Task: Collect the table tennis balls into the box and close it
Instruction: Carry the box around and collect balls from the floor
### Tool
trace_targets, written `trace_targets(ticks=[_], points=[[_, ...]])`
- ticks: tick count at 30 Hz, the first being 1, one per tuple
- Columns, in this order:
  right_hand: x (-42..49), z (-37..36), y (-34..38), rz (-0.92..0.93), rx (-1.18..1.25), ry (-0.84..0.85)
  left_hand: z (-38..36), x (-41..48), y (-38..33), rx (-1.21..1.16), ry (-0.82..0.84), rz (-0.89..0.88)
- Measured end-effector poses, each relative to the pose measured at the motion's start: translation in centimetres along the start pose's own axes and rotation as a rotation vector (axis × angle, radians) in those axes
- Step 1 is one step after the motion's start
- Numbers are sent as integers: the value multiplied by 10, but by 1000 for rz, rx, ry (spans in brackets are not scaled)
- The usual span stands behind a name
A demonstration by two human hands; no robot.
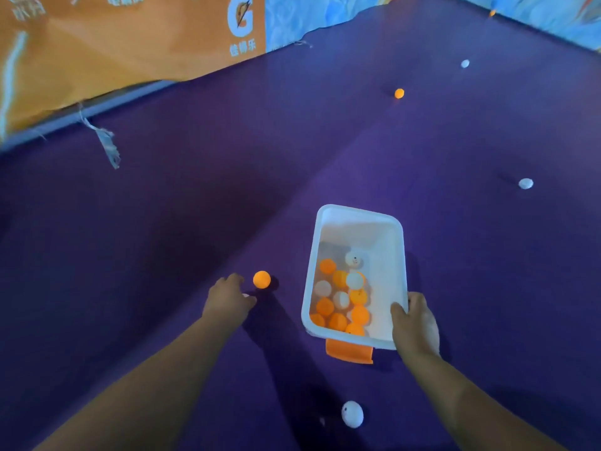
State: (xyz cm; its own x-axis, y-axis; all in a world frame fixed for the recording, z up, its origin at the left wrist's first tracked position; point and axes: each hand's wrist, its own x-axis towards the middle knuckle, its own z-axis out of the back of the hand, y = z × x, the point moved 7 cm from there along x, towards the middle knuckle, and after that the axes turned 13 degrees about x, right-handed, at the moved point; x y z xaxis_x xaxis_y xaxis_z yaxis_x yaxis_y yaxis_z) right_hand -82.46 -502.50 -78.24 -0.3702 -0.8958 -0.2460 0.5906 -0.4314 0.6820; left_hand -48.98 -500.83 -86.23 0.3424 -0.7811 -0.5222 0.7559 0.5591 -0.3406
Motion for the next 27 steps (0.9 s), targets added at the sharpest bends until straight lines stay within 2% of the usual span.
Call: trace_targets(ticks=[6,8,10,12,15,18,19,21,23,25,27], points=[[5,-6,-12,-53,-151,-14,-30,4,7,53,61,40],[6,-7,-12,-50,-180,-36,-26,2,5,50,-49,62],[8,-7,-12,-23,-204,-68,-12,-5,-9,-71,-249,26],[9,-8,-13,-10,-242,-76,0,-17,-42,-188,-392,-147],[10,-7,-13,-12,-276,-80,9,-44,-103,-247,-391,-494],[12,-9,-15,-25,-297,-67,11,-69,-147,-112,-438,-831],[13,-9,-16,-30,-286,-65,11,-71,-153,-65,-472,-886],[16,-11,-18,-42,-238,-67,13,-58,-149,-47,-527,-817],[18,-12,-18,-53,-165,-65,17,-35,-127,-13,-576,-590],[18,-13,-19,-48,-199,-61,8,-10,-102,153,-458,-396],[16,-13,-19,-28,-301,-48,-11,8,-82,369,-239,-337]])
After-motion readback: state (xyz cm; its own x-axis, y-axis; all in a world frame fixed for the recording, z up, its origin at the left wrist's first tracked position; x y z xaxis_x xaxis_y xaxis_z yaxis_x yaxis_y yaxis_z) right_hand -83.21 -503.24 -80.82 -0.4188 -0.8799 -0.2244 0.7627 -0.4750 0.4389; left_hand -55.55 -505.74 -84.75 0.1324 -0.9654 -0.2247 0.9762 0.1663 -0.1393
